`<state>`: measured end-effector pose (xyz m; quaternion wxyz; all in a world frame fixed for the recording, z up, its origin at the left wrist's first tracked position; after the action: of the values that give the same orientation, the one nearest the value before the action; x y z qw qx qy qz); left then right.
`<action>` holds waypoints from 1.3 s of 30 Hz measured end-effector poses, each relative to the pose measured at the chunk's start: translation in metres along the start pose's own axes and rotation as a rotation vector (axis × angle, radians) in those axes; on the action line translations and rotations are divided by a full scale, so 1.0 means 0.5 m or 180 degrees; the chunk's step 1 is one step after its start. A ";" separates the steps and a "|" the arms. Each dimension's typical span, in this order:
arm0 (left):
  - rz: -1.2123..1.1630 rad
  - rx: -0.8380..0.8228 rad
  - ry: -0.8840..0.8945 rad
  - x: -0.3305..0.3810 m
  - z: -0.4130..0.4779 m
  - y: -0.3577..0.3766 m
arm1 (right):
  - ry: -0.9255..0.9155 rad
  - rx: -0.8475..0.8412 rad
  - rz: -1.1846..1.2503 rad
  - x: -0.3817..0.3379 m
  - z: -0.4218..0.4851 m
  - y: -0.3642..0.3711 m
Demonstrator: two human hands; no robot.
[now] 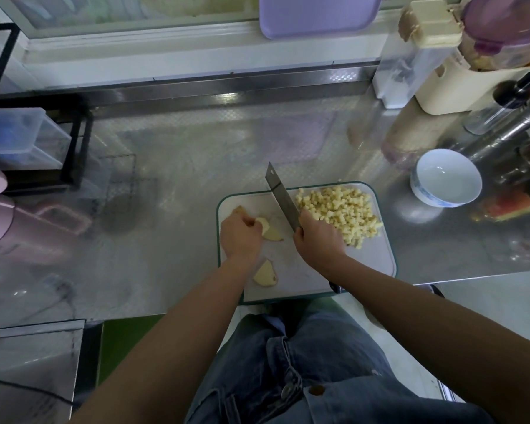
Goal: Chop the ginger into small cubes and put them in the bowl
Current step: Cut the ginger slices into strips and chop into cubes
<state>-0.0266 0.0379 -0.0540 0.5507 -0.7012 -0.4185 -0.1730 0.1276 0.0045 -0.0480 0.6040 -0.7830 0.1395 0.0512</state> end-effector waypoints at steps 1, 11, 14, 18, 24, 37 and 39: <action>0.0018 0.0041 -0.0016 -0.001 -0.001 -0.002 | 0.0001 -0.0003 0.0003 0.001 0.000 0.000; -0.0147 -0.0322 -0.0591 -0.001 -0.014 0.015 | -0.0013 -0.0064 0.0061 0.002 0.000 -0.002; 0.0326 -0.0511 -0.0249 0.001 -0.020 0.013 | -0.0027 -0.0076 0.0064 0.004 0.002 -0.002; 0.0759 -0.0383 0.0223 0.001 -0.018 -0.002 | -0.0043 -0.0063 0.0084 0.004 0.001 -0.002; 0.0809 -0.0234 0.0501 0.006 -0.020 0.008 | -0.0070 -0.0091 0.0254 0.012 0.004 -0.003; 0.0384 -0.0192 0.0143 0.022 -0.007 0.059 | -0.0187 -0.0028 0.0422 0.038 -0.036 -0.019; 0.0383 -0.0098 0.0071 0.022 -0.005 0.061 | -0.0221 0.0011 0.0391 0.035 -0.037 -0.022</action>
<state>0.0040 0.0385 -0.0645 0.5539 -0.7315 -0.3667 -0.1538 0.1458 -0.0133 -0.0375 0.6055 -0.7697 0.1663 0.1151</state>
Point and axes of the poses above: each hand's wrist, its own z-axis towards the middle knuckle, its own y-axis out of the palm, x = y × z, the point moved 2 cm from there along z, towards the middle knuckle, and after that the axes turned 4 degrees about -z, right-handed, at the moved point
